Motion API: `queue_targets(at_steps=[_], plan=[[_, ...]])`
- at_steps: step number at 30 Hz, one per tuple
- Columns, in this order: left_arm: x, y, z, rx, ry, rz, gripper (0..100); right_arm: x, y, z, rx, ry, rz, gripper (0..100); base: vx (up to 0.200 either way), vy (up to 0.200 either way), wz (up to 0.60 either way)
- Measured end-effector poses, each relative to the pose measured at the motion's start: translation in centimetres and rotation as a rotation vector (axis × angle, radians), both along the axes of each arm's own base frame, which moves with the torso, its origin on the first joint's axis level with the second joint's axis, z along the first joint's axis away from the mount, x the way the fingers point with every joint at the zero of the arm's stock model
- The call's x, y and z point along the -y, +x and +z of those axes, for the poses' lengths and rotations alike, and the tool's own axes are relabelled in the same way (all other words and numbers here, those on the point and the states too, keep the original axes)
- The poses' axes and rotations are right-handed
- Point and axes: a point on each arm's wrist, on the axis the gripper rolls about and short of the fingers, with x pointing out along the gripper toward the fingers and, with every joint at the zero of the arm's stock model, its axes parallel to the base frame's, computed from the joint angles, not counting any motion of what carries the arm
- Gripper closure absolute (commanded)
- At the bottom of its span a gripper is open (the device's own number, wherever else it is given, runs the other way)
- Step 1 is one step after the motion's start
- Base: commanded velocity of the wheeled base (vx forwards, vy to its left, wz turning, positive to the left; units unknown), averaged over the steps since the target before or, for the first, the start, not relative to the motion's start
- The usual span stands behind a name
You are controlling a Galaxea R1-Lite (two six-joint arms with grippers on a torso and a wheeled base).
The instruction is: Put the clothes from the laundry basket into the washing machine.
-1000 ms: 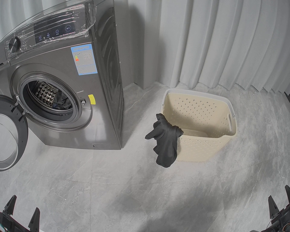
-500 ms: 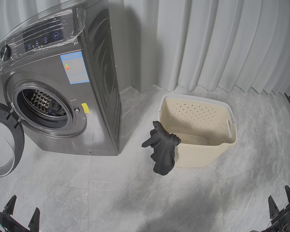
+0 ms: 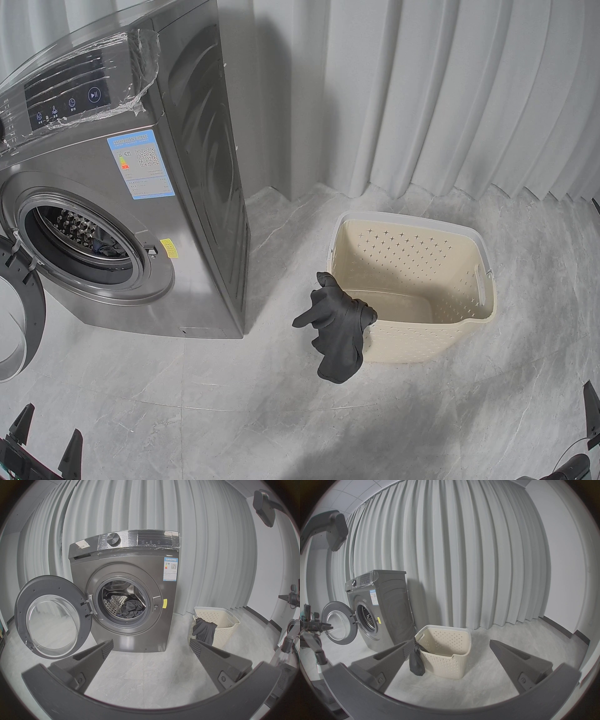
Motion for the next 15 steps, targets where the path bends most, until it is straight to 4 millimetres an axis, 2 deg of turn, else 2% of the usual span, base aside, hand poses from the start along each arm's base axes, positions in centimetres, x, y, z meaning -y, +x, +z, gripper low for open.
queue_targets(at_steps=[7, 15], plan=[[0.0, 0.0, 0.0, 0.0, 0.0, -0.001, 0, -0.2, 3.0, 1.8, -0.17, -0.014, 0.112, 0, 0.0, 0.0, 0.0], [0.0, 0.0, 0.0, 0.0, 0.0, -0.001, 0, -1.1, 8.6, 2.9, -0.342, -0.011, 0.316, 0, 0.0, 0.0, 0.0]])
